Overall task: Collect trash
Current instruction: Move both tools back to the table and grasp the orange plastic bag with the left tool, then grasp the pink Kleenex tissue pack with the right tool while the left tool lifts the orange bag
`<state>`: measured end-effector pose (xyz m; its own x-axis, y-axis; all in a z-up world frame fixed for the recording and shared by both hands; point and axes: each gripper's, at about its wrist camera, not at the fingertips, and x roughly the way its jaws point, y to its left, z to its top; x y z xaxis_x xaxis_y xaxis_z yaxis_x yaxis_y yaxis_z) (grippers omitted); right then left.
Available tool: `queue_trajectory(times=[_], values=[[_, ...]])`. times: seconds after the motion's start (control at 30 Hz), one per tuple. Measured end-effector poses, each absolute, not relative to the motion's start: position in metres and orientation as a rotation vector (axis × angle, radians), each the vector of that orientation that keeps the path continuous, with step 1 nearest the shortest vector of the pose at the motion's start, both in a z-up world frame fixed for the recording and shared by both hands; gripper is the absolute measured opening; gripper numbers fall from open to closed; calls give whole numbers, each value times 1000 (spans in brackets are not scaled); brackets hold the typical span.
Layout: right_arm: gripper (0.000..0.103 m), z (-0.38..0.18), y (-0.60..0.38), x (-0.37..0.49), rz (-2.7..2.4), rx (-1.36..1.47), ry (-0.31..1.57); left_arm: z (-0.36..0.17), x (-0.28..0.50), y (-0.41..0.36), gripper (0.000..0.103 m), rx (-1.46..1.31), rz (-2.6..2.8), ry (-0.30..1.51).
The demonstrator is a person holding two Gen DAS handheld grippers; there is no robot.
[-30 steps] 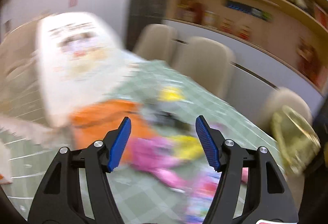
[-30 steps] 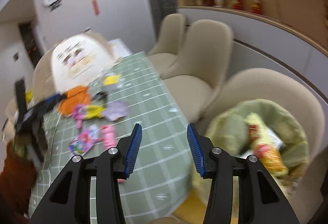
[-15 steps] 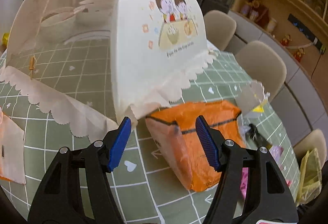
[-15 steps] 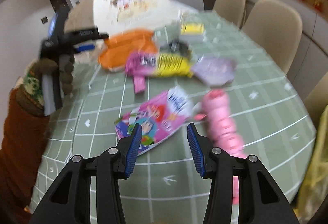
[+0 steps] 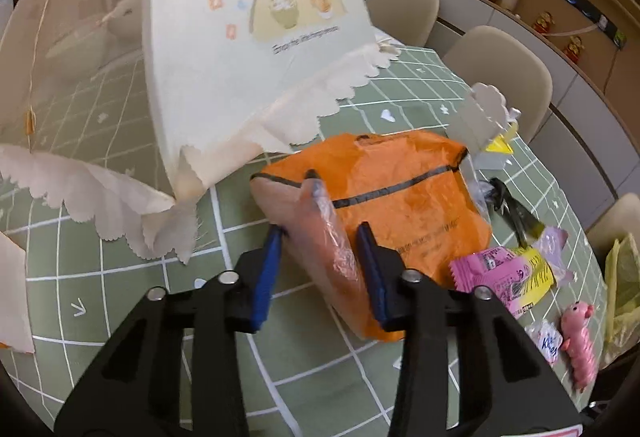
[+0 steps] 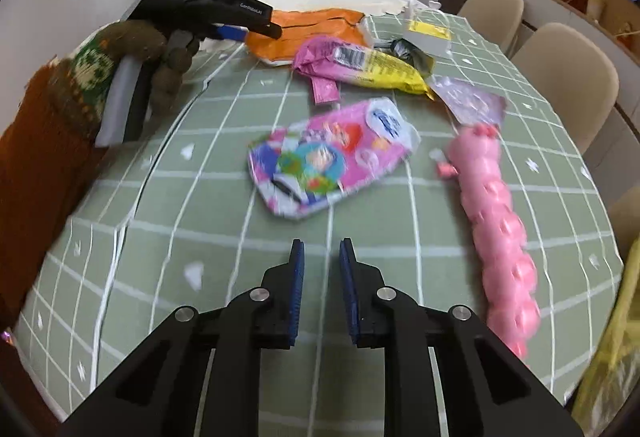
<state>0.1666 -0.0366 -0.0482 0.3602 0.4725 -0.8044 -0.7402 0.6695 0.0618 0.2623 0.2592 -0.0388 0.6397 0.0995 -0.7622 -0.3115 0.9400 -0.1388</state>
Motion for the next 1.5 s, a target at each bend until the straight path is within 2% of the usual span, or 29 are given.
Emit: queue_trajectory(times=[0.03, 0.2, 0.47, 0.67, 0.93, 1.13, 1.17, 1.2, 1.23, 1.27, 1.5], values=[[18, -48, -42, 165, 791, -329, 910, -37, 261, 256, 27, -264, 234, 842], [19, -50, -62, 166, 761, -251, 948, -26, 242, 226, 21, -228, 175, 816], [19, -52, -78, 186, 747, -17, 1092, 3, 173, 221, 20, -182, 80, 755], [19, -42, -64, 183, 659, 10, 965, 24, 147, 264, 20, -283, 101, 712], [19, -53, -24, 191, 614, -105, 935, -8, 163, 256, 20, -279, 38, 840], [19, -50, -33, 191, 656, -65, 915, -33, 171, 245, 21, -251, 30, 913], [20, -46, -38, 189, 659, -60, 885, -32, 170, 247, 22, -257, 33, 908], [30, -41, -43, 187, 651, -60, 844, -30, 169, 250, 22, -265, 46, 900], [46, -39, -44, 186, 648, -58, 829, -30, 169, 252, 22, -269, 57, 895], [49, -37, -46, 187, 656, -52, 830, -29, 168, 254, 22, -273, 68, 893], [49, -49, -33, 210, 631, -87, 924, -38, 171, 252, 31, -269, 62, 927]])
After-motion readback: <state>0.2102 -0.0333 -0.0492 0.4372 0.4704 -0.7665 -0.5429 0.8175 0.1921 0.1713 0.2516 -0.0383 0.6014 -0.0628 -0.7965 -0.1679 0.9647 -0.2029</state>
